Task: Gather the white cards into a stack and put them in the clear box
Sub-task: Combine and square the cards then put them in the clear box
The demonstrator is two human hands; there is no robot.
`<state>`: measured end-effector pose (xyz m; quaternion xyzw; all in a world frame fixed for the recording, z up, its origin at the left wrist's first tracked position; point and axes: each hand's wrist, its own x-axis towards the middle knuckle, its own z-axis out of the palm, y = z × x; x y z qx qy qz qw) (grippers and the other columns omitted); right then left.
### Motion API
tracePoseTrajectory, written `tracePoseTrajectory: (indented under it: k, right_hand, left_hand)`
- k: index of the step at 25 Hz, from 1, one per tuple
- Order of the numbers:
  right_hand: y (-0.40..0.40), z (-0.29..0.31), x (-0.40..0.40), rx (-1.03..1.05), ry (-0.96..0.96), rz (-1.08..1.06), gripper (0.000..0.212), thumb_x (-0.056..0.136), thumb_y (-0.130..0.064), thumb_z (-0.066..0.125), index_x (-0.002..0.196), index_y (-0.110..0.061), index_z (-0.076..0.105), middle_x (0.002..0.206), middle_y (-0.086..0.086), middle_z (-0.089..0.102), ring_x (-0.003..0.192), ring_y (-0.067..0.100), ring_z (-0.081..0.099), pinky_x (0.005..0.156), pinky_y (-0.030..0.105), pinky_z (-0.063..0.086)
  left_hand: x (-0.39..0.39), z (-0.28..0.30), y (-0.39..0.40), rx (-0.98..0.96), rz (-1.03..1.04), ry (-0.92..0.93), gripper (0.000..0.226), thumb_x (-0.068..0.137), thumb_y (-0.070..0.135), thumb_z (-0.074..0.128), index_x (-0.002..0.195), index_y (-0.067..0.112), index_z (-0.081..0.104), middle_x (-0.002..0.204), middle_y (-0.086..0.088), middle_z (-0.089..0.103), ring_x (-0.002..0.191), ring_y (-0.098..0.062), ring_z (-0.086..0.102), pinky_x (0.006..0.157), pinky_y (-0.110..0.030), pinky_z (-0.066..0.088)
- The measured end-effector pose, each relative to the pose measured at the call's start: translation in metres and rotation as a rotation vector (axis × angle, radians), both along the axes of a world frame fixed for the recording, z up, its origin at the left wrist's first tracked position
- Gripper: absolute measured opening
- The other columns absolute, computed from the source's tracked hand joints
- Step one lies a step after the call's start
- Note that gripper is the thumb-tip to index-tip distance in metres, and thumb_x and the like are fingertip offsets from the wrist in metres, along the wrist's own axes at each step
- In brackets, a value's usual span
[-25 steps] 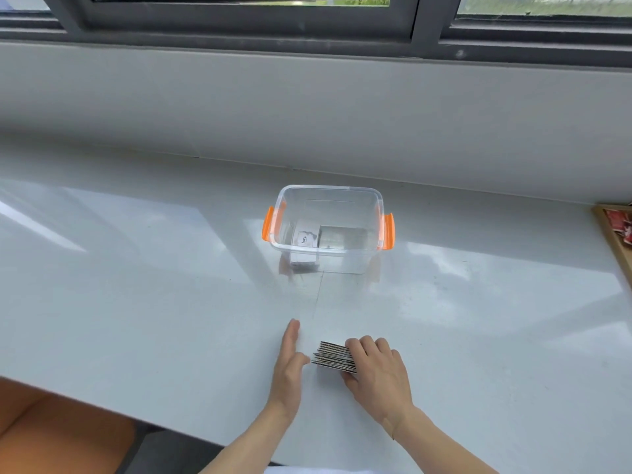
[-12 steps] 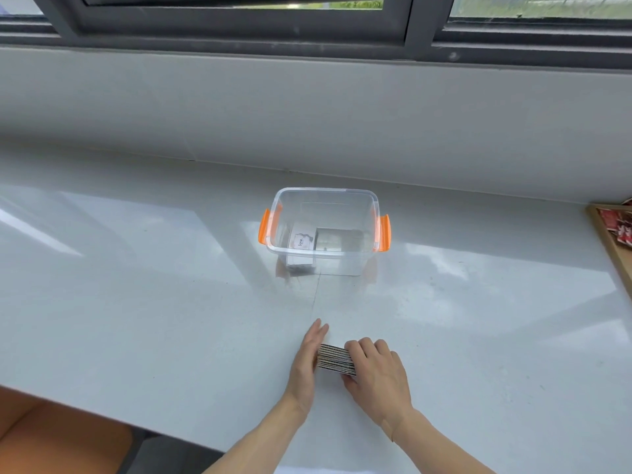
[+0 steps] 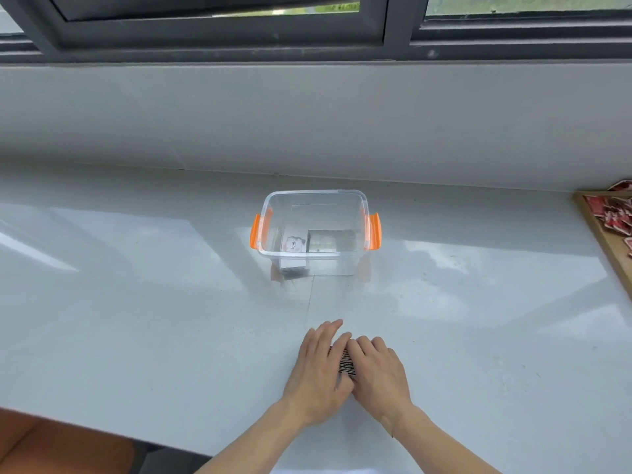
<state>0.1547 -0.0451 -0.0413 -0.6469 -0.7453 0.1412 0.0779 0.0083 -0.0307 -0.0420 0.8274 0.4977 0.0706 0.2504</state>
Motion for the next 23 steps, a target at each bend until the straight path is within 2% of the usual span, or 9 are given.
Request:
tracePoseTrajectory:
  k: [3, 5, 7, 9, 12, 16, 18, 20, 23]
  right_hand:
    - [0.0, 0.003, 0.0, -0.048, 0.044, -0.035, 0.036, 0.057, -0.021, 0.074, 0.09, -0.02, 0.061, 0.079, -0.007, 0.059, 0.069, 0.021, 0.054, 0.051, 0.031, 0.046]
    - [-0.001, 0.004, 0.004, -0.113, 0.145, -0.073, 0.045, 0.065, -0.023, 0.069, 0.108, -0.022, 0.058, 0.103, -0.009, 0.059, 0.088, 0.02, 0.055, 0.064, 0.032, 0.049]
    - [-0.008, 0.002, 0.019, -0.249, 0.412, -0.15, 0.073, 0.065, -0.022, 0.066, 0.133, -0.034, 0.041, 0.129, -0.019, 0.044, 0.113, 0.007, 0.046, 0.081, 0.025, 0.046]
    - [-0.02, 0.005, 0.037, -0.429, 0.882, -0.346, 0.095, 0.062, -0.014, 0.062, 0.143, -0.044, 0.022, 0.138, -0.026, 0.034, 0.125, -0.009, 0.034, 0.096, 0.021, 0.038]
    - [-0.037, 0.009, 0.057, -0.268, 1.238, -0.717, 0.089, 0.071, 0.0, 0.05, 0.145, -0.041, 0.024, 0.145, -0.02, 0.039, 0.133, -0.009, 0.031, 0.115, 0.035, 0.026]
    - [-0.048, 0.014, 0.038, -0.254, 1.212, -0.857, 0.093, 0.077, 0.018, 0.04, 0.148, -0.039, 0.019, 0.153, -0.022, 0.023, 0.142, 0.006, 0.02, 0.119, 0.037, 0.021]
    - [-0.048, 0.013, 0.017, -0.339, 1.214, -0.761, 0.093, 0.074, 0.015, 0.044, 0.147, -0.036, 0.019, 0.151, -0.022, 0.025, 0.135, -0.01, 0.026, 0.108, 0.019, 0.033]
    - [-0.046, 0.014, 0.003, -0.414, 1.252, -0.7, 0.092, 0.068, 0.006, 0.048, 0.146, -0.036, 0.022, 0.142, -0.027, 0.035, 0.113, -0.026, 0.038, 0.085, 0.004, 0.041]
    - [-0.042, 0.012, 0.001, -0.312, 1.261, -0.803, 0.088, 0.078, 0.012, 0.045, 0.148, -0.034, 0.02, 0.151, -0.023, 0.026, 0.128, -0.012, 0.03, 0.106, 0.022, 0.034]
  left_hand:
    - [0.001, 0.0, 0.001, 0.061, -0.109, 0.155, 0.072, 0.084, 0.037, 0.028, 0.151, 0.014, 0.011, 0.157, 0.0, 0.023, 0.145, -0.021, 0.013, 0.121, -0.034, 0.003]
    - [0.0, -0.003, 0.004, 0.102, -0.139, 0.233, 0.074, 0.084, 0.036, 0.029, 0.152, 0.014, 0.008, 0.15, -0.001, 0.032, 0.138, -0.023, 0.024, 0.12, -0.035, 0.014]
    - [0.001, -0.005, 0.003, 0.103, -0.12, 0.235, 0.075, 0.084, 0.034, 0.033, 0.152, 0.015, 0.006, 0.146, -0.002, 0.036, 0.136, -0.024, 0.028, 0.118, -0.034, 0.022]
    - [0.002, -0.007, 0.001, 0.097, -0.096, 0.225, 0.076, 0.083, 0.033, 0.035, 0.152, 0.015, 0.009, 0.143, -0.002, 0.039, 0.135, -0.024, 0.031, 0.114, -0.032, 0.03]
    - [0.002, -0.009, 0.001, 0.119, -0.091, 0.227, 0.074, 0.083, 0.033, 0.033, 0.151, 0.016, 0.012, 0.14, -0.001, 0.042, 0.132, -0.024, 0.034, 0.111, -0.031, 0.034]
    - [0.002, -0.008, 0.0, 0.103, -0.085, 0.212, 0.073, 0.083, 0.032, 0.035, 0.151, 0.016, 0.013, 0.139, -0.001, 0.043, 0.131, -0.023, 0.034, 0.107, -0.031, 0.038]
    - [0.003, -0.007, -0.001, 0.082, -0.071, 0.22, 0.073, 0.083, 0.032, 0.036, 0.151, 0.016, 0.014, 0.14, -0.001, 0.041, 0.131, -0.023, 0.033, 0.106, -0.031, 0.04]
    - [0.003, -0.006, -0.001, 0.069, -0.048, 0.222, 0.073, 0.082, 0.031, 0.038, 0.15, 0.016, 0.016, 0.139, -0.001, 0.042, 0.131, -0.023, 0.034, 0.104, -0.032, 0.042]
    - [0.004, -0.003, -0.002, 0.09, -0.053, 0.221, 0.072, 0.08, 0.029, 0.042, 0.148, 0.013, 0.024, 0.134, -0.004, 0.049, 0.126, -0.026, 0.042, 0.099, -0.033, 0.047]
